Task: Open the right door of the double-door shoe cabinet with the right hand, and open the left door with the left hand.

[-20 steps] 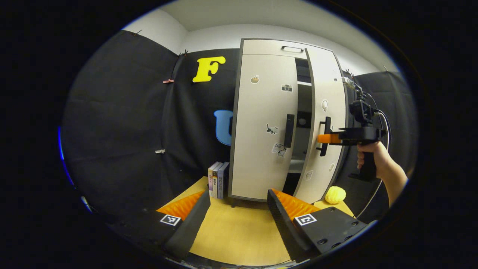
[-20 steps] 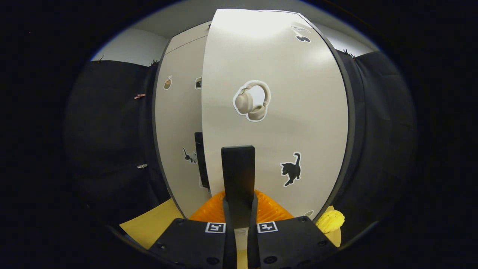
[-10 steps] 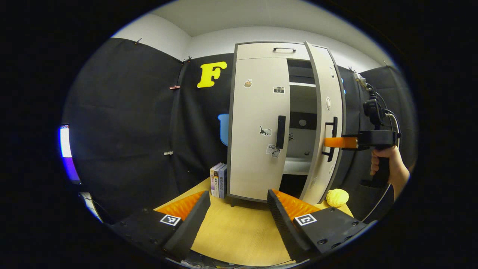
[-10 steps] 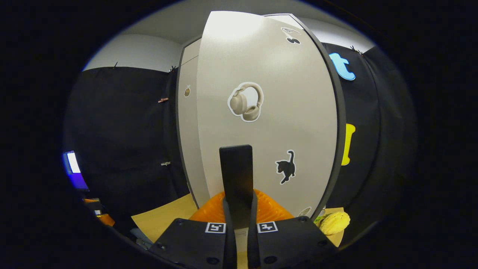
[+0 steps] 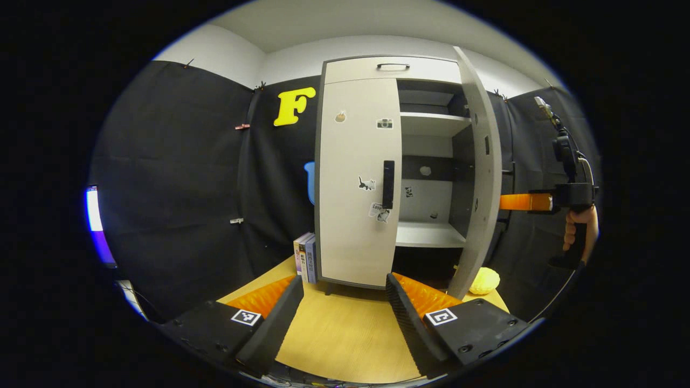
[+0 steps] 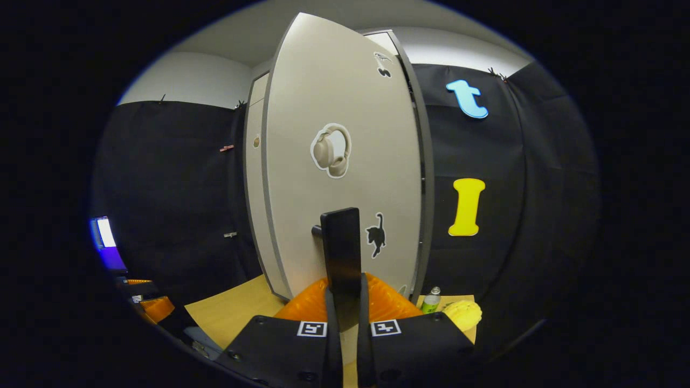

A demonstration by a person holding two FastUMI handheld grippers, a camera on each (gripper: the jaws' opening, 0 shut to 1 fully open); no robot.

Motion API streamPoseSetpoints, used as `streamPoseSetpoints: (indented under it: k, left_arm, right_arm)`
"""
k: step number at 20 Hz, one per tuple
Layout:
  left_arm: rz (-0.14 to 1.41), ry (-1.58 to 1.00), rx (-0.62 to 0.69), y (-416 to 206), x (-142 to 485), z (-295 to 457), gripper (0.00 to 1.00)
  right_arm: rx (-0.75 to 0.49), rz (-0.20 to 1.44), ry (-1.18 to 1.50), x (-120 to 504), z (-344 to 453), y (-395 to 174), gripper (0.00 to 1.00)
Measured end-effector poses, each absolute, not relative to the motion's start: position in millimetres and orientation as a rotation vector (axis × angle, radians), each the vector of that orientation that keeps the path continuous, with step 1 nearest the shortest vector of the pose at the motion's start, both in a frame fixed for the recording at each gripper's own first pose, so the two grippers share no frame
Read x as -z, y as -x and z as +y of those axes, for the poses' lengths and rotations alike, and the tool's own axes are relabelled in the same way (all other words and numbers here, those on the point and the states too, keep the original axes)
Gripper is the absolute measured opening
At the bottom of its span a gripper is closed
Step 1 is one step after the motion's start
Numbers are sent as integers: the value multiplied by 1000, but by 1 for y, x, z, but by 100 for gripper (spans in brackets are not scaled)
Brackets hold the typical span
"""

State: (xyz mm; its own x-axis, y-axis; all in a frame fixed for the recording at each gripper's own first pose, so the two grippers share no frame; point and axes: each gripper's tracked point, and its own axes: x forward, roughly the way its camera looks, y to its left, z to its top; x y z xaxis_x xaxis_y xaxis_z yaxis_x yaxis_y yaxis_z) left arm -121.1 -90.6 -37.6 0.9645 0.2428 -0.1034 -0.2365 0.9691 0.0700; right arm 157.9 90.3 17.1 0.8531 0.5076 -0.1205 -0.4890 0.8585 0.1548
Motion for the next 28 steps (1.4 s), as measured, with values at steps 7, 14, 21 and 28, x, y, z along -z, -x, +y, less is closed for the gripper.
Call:
streamPoseSetpoints:
  k: [7, 14, 21, 28]
  left_arm:
    - [128, -54, -173, 92, 42, -103, 95]
    - [132, -80, -93, 66, 39, -107, 95]
    - [129, -69, -37, 22, 32, -81, 95]
    - [43, -52, 16, -58, -1, -63, 95]
  right_arm:
    - [-366, 159, -152, -14, 54, -171, 12]
    - [-301, 180, -164, -3, 46, -168, 13]
    - [-182, 156, -162, 0, 35, -157, 13]
    - [-73, 94, -127, 6, 29, -135, 12]
